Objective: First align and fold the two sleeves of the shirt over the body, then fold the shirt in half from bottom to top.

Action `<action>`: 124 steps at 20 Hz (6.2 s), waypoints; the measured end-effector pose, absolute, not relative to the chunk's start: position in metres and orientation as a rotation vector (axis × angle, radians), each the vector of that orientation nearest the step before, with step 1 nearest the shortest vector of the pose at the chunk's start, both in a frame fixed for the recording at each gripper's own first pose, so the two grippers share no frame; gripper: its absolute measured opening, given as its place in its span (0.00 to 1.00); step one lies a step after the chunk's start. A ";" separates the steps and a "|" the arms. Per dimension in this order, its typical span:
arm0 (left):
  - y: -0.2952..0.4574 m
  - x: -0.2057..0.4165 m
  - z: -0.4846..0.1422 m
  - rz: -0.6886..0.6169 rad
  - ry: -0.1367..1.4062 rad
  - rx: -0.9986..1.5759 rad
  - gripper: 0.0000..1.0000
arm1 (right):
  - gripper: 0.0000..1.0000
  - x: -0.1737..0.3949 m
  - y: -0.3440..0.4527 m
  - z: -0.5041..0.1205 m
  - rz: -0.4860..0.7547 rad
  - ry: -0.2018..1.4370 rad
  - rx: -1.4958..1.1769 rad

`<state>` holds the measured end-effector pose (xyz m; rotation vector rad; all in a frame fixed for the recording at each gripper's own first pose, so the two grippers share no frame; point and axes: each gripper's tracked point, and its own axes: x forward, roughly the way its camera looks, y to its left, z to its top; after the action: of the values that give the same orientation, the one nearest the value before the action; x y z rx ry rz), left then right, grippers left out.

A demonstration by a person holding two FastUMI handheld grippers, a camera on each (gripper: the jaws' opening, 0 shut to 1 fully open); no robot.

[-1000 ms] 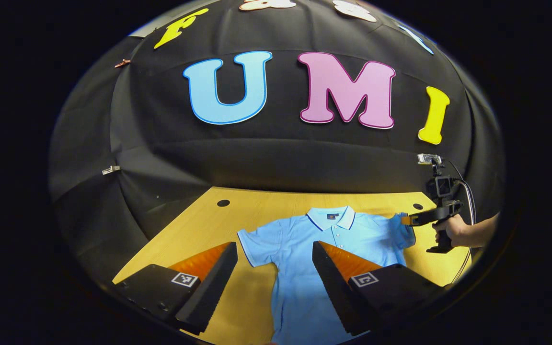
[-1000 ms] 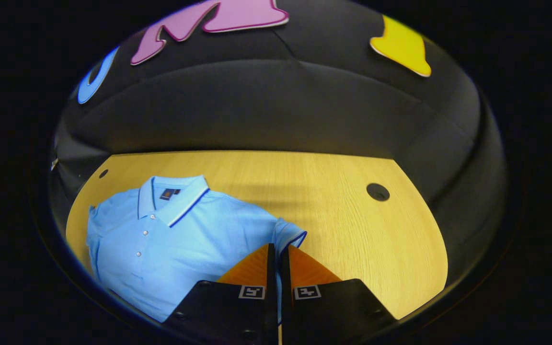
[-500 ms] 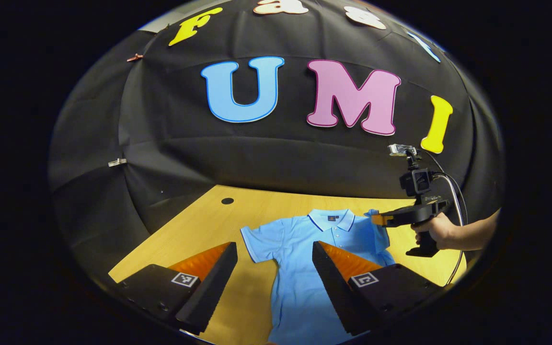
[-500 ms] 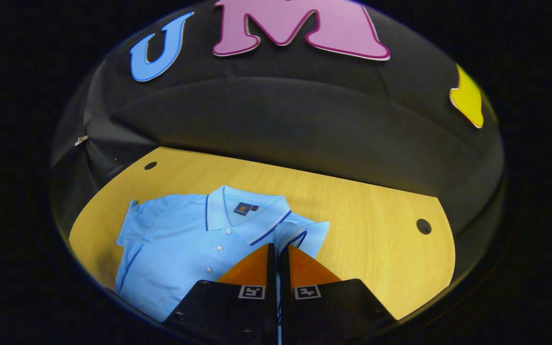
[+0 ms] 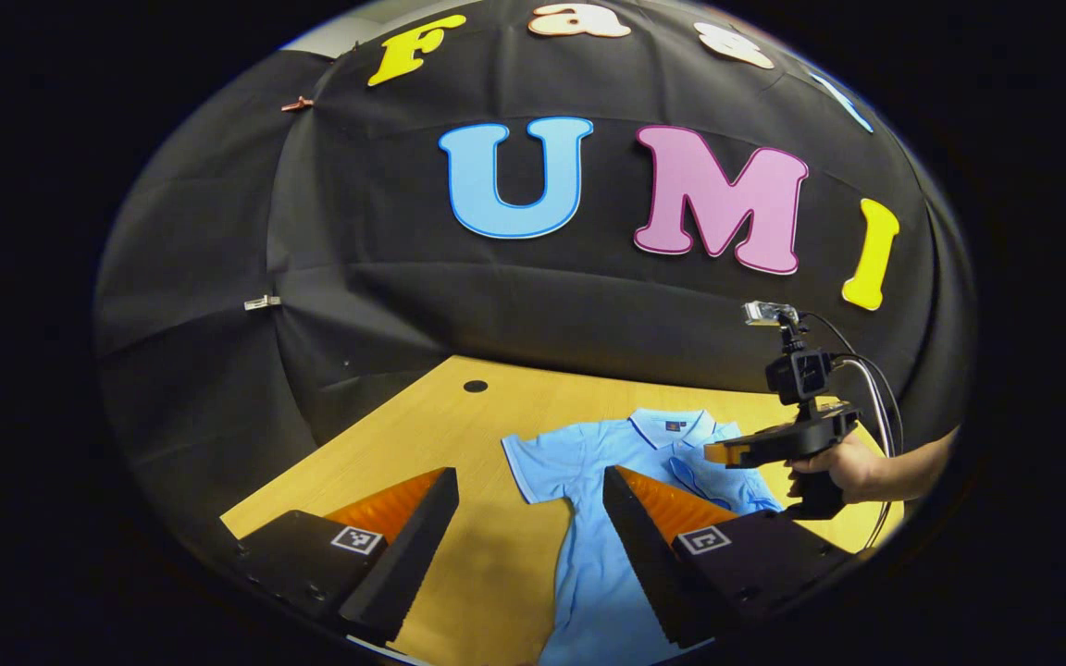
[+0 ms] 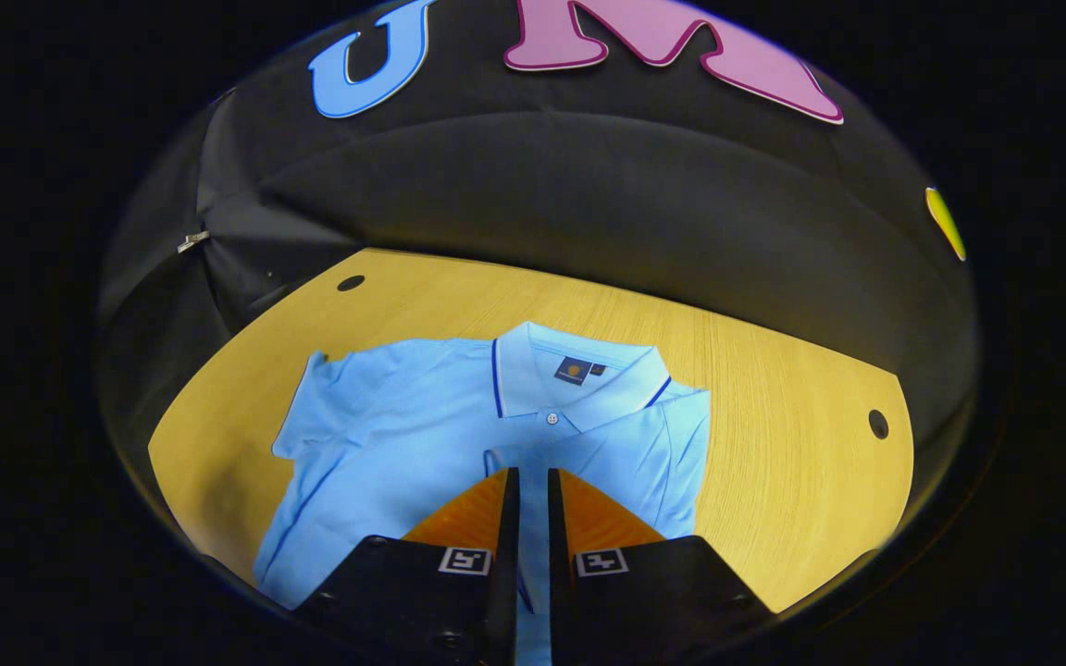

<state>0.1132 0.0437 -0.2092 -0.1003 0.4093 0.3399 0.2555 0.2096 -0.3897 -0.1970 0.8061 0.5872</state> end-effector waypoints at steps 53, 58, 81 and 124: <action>-0.009 0.397 -0.339 -0.086 0.607 -0.119 0.07 | 0.99 0.164 -0.061 -0.285 0.216 0.756 0.019; -0.078 0.387 -0.331 -0.198 0.617 -0.164 0.08 | 0.99 0.159 -0.057 -0.279 0.218 0.744 0.031; -0.051 0.024 -0.316 -0.187 0.685 -0.067 0.97 | 0.99 -0.033 0.017 -0.324 0.287 0.899 0.066; -0.082 -0.041 -0.365 -0.109 0.930 -0.111 0.06 | 0.05 -0.077 0.049 -0.353 0.369 1.073 -0.011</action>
<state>-0.0410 -0.0820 -0.3651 -0.1111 0.9304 -0.1090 -0.0774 0.0487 -0.3527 -0.0108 1.0726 0.3692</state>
